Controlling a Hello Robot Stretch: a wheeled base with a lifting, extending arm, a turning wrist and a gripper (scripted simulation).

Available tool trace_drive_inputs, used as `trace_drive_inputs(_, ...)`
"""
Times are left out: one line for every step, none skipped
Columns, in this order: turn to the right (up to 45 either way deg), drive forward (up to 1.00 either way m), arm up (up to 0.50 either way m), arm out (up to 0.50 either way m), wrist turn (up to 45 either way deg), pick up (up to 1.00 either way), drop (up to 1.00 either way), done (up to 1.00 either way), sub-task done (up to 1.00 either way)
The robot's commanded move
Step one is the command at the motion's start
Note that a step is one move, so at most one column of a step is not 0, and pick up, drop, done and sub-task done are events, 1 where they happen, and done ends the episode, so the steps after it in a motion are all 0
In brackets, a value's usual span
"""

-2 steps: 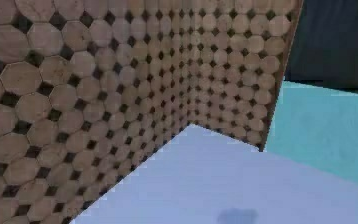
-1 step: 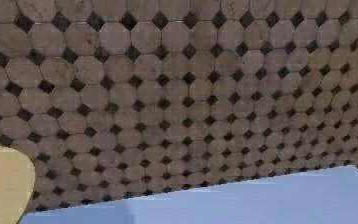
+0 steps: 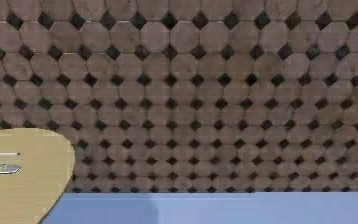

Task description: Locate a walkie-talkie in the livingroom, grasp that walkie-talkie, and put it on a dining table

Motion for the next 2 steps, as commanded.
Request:
trace_drive_inputs(0.0,0.65,0.0,0.0,0.0,0.0,0.0,0.0,0.0)
trace_drive_inputs(-45.0,0.0,0.0,0.0,0.0,0.0,0.0,0.0,0.0)
